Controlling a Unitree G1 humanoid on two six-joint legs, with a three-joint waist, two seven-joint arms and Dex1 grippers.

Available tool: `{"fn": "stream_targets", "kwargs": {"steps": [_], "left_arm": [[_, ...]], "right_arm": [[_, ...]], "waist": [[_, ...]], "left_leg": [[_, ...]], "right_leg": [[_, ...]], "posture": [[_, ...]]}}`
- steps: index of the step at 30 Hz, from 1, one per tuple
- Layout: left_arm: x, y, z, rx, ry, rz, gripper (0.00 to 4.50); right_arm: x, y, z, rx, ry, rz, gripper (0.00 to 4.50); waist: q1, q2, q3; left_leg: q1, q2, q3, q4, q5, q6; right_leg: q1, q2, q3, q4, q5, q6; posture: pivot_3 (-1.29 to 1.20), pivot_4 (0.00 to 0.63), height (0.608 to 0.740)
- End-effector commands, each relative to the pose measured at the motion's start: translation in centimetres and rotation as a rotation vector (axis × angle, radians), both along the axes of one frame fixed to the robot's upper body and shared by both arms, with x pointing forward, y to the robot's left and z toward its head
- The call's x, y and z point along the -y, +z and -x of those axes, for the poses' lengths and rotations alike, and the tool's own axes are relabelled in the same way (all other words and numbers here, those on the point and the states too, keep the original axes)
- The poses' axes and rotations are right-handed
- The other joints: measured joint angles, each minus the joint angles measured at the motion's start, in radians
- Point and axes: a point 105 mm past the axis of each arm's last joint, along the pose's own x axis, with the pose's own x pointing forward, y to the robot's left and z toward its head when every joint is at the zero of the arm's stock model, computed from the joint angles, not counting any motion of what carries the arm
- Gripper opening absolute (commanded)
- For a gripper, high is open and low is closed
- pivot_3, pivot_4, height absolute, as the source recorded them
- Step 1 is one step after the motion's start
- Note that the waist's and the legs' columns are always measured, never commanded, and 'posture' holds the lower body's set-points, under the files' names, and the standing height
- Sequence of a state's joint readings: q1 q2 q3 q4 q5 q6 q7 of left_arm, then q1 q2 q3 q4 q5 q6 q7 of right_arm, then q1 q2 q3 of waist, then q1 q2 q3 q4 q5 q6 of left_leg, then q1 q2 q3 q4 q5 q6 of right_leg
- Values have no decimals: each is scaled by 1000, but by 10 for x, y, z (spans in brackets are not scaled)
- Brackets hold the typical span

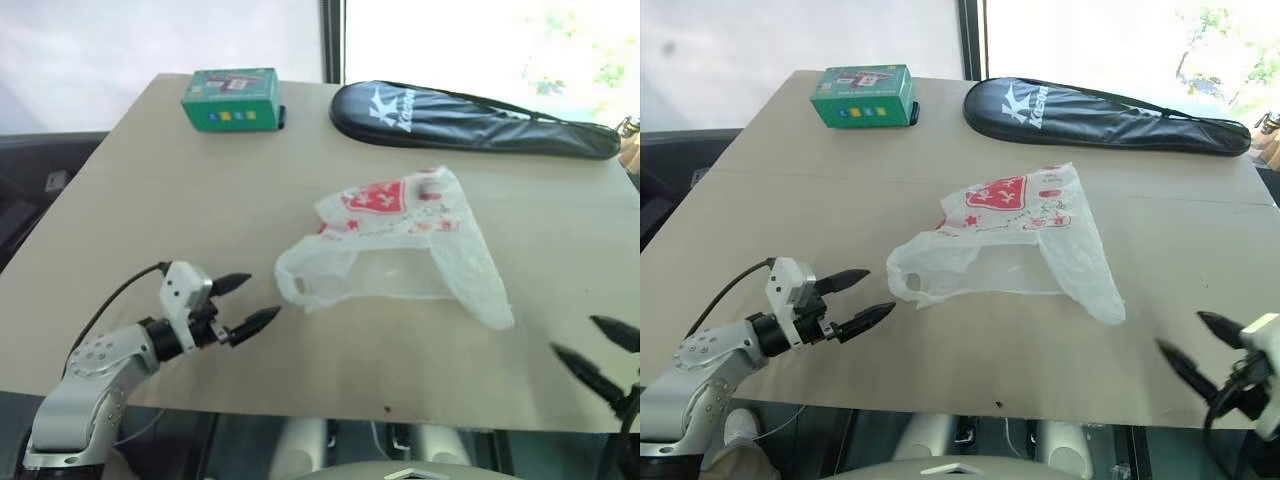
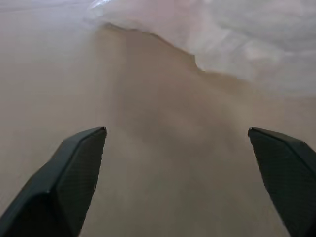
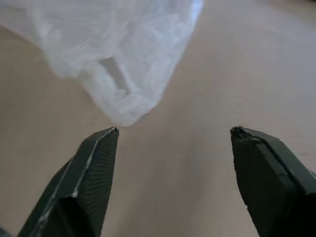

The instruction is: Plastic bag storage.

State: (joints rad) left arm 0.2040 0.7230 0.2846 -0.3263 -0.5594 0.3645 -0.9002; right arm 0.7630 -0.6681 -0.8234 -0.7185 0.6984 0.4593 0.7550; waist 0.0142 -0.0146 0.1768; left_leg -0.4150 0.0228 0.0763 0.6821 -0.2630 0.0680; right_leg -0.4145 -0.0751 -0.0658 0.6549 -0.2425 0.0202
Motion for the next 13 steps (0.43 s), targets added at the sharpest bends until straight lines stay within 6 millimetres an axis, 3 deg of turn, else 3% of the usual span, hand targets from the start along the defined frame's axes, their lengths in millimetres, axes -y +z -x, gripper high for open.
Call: {"fn": "stream_targets", "kwargs": {"steps": [1, 8, 13], "left_arm": [[4, 8, 7, 29, -45, -34, 4460], [11, 22, 5, 49, -46, -15, 4460], [10, 34, 1, 62, -33, 5, 4460]], "right_arm": [[16, 4, -11, 21, 45, 106, 3680], [26, 10, -60, 29, 181, 160, 3680], [26, 9, -68, -1, 241, 162, 3680]], "waist": [[0, 1, 0], [1, 5, 0], [8, 5, 0]], "left_leg": [[0, 0, 0, 0, 0, 0], [0, 0, 0, -2, 0, 0], [-1, 0, 0, -2, 3, 4]], "right_leg": [[0, -1, 0, 0, 0, 0], [-1, -1, -3, 1, 2, -6], [0, 1, -5, 1, 1, -7]], "posture": [[0, 150, 740], [0, 150, 740], [0, 150, 740]]}}
